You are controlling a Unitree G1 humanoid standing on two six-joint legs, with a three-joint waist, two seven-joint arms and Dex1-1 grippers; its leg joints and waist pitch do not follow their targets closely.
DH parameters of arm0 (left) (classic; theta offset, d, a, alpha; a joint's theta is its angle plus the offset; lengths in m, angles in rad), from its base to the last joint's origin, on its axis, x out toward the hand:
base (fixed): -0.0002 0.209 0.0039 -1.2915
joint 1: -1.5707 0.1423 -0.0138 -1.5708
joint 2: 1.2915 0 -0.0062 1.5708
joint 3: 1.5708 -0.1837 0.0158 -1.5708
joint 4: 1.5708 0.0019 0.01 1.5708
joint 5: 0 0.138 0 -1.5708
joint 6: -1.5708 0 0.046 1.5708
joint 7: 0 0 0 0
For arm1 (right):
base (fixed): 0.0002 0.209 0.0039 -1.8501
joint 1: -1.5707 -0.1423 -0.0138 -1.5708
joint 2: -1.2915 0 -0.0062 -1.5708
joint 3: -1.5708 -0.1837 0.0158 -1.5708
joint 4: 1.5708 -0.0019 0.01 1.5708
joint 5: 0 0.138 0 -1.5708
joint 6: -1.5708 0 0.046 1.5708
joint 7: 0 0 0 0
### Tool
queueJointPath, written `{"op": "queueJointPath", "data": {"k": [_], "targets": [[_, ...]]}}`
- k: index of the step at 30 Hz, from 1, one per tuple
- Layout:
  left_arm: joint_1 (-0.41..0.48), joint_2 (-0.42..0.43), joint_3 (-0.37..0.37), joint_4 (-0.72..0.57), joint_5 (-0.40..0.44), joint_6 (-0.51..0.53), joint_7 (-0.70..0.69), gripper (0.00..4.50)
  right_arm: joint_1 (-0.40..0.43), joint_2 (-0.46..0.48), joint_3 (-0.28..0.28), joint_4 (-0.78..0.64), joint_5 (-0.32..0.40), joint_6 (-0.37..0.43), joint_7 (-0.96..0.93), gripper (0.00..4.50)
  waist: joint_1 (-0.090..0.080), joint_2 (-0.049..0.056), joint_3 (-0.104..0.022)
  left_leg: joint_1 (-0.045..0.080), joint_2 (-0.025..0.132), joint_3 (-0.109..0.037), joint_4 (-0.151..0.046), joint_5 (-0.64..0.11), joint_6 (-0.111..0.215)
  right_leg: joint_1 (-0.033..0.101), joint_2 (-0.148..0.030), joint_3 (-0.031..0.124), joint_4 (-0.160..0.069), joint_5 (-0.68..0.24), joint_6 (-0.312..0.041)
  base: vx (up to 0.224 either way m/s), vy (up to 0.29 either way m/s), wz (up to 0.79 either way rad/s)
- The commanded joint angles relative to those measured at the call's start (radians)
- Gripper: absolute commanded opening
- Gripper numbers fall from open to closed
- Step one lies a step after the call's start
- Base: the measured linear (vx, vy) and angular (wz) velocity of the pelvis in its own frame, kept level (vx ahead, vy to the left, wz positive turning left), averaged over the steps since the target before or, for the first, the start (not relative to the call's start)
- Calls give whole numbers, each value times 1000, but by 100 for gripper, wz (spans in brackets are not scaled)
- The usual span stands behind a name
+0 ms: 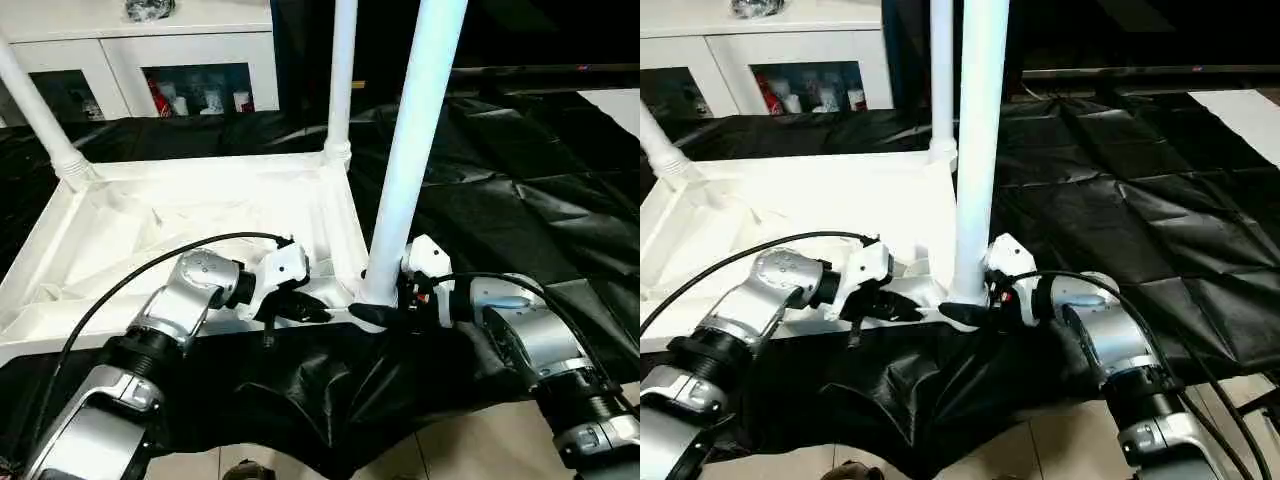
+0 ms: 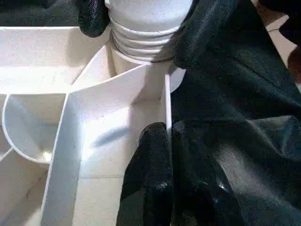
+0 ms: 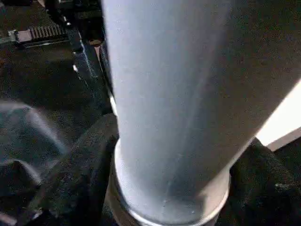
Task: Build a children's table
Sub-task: Rotate leg to tighten
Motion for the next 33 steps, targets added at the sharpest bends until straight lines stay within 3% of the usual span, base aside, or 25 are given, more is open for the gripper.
{"op": "queueJointPath", "data": {"k": [1,6,10,11,14,17,20,22,27,31,32,33], "targets": [[-5,-21,-28,-45,-13,-6,-25,0,4,12,21,-29,22,24,12,288,-3,-8,-73,24,33,-13,-61,-159,67,40,-76,46,-69,-102,-246,0,0,0],[-32,-63,-5,-3,11,33,89,0,-1,59,8,-3,-9,44,-100,273,-2,-9,-69,27,32,-13,-64,-182,44,36,-77,48,-75,-169,-228,0,0,0],[-91,-133,31,81,37,80,271,0,-38,159,-36,92,-63,62,-346,270,-10,-14,-68,28,26,-15,-65,-189,15,35,-78,48,-82,-234,-203,0,0,0],[-129,-174,46,132,49,97,366,0,-59,220,-64,146,-70,69,-468,270,-18,-13,-69,27,24,-14,-64,-179,9,33,-77,49,-81,-223,-205,0,0,0],[-169,-216,63,184,59,111,464,0,-83,281,-93,203,-69,73,-587,269,-25,-12,-71,26,22,-16,-63,-175,9,37,-79,48,-83,-210,-207,0,0,0],[-223,-273,78,251,72,114,582,0,-139,364,-134,320,-78,46,-769,269,-24,-7,-78,24,22,-17,-61,-127,28,42,-77,47,-73,-110,-222,0,0,0],[-231,-285,78,261,75,112,594,0,-155,379,-135,350,-87,27,-796,269,-25,-8,-79,21,22,-16,-59,-112,44,47,-78,46,-69,-50,-239,0,0,0],[-232,-289,77,262,75,104,592,0,-160,384,-132,358,-89,11,-784,325,-24,-8,-80,20,22,-15,-59,-104,60,48,-77,45,-66,-21,-242,0,0,0],[-204,-284,59,238,66,45,505,0,-174,389,-149,349,-77,-17,-720,371,-24,-8,-76,24,24,-14,-61,-147,61,48,-80,46,-75,-89,-239,0,0,0],[-179,-260,43,220,57,4,439,0,-169,331,-120,332,-85,-52,-635,385,-25,-9,-78,20,24,-15,-60,-133,65,51,-78,45,-69,-51,-245,0,0,0],[-177,-258,42,217,56,3,433,0,-167,325,-117,328,-84,-53,-625,417,-25,-12,-78,20,25,-15,-59,-127,72,52,-80,45,-68,-43,-248,0,0,0],[-172,-253,40,211,54,4,423,0,-164,312,-112,319,-83,-54,-603,417,-26,-11,-77,20,24,-14,-58,-122,79,50,-79,46,-68,-40,-249,0,0,0]]}}
